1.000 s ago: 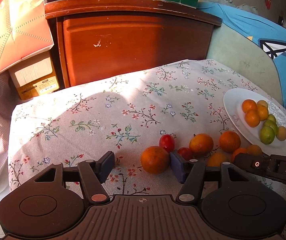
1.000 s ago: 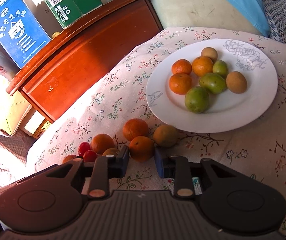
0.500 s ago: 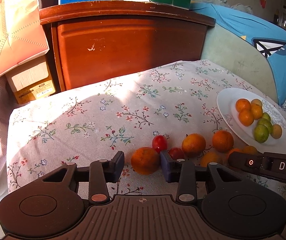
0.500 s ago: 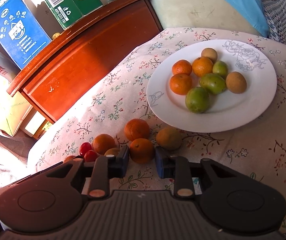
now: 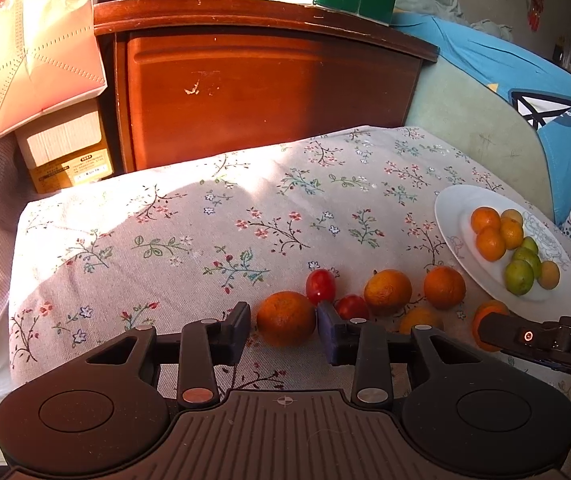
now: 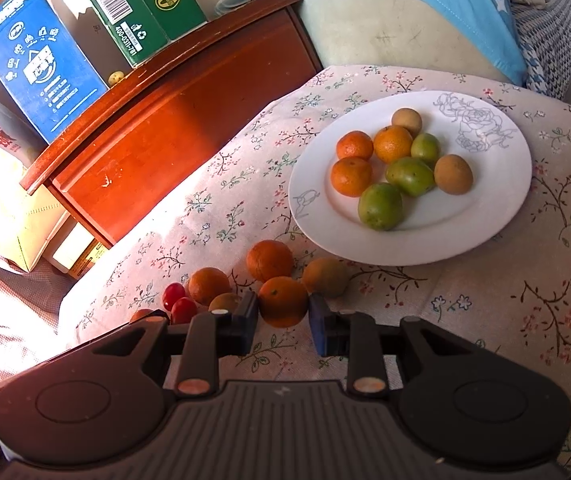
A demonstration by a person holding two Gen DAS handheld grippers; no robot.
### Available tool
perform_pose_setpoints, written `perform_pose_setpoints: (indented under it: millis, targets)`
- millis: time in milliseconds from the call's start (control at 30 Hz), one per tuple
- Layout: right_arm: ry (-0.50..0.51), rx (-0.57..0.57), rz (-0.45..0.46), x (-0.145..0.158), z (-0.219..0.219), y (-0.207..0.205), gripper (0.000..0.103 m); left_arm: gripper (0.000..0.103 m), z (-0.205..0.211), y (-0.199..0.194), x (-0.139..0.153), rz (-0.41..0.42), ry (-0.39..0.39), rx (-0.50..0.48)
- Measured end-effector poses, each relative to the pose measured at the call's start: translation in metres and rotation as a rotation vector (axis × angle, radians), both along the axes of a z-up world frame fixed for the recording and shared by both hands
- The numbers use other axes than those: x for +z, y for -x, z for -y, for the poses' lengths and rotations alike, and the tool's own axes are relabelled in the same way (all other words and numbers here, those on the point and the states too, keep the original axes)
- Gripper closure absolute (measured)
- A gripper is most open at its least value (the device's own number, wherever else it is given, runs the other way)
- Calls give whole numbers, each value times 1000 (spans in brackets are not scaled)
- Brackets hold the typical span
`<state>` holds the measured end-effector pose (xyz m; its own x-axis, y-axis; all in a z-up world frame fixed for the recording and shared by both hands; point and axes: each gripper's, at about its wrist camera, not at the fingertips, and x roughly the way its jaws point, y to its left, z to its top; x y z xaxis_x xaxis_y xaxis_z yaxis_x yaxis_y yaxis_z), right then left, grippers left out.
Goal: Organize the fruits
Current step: 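Carry both oranges over the white plate and lower them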
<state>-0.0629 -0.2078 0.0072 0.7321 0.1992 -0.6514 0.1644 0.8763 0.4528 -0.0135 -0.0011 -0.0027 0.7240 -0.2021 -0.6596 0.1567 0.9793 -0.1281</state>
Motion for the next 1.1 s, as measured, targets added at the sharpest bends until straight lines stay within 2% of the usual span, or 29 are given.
perform_pose_setpoints:
  millis: [33,200,300,633,867,967,1100]
  targets:
    - [-1,-2,-2,1,1,1,75,74,1,0,1,-4,2,-5]
    - [1,-8,-1,9,6,5,75,74,6,4,7,5,-15,-18]
    - [-35,-22,-3,14,14,7,75,74,7,7,12,7,-9,-28]
    - [-102,-66,33,49,52,8,75,74,7,16,39,42,79,-51]
    - [-84,-97,71,75,87,3,75,74,24,16,58,75,107,-92]
    - [-38,-129,94,84,103,1,75,74,33,14,66,83,117,-117]
    - [-35,-170,100,87,125,-4,75,74,47,6,73,80,122,-157]
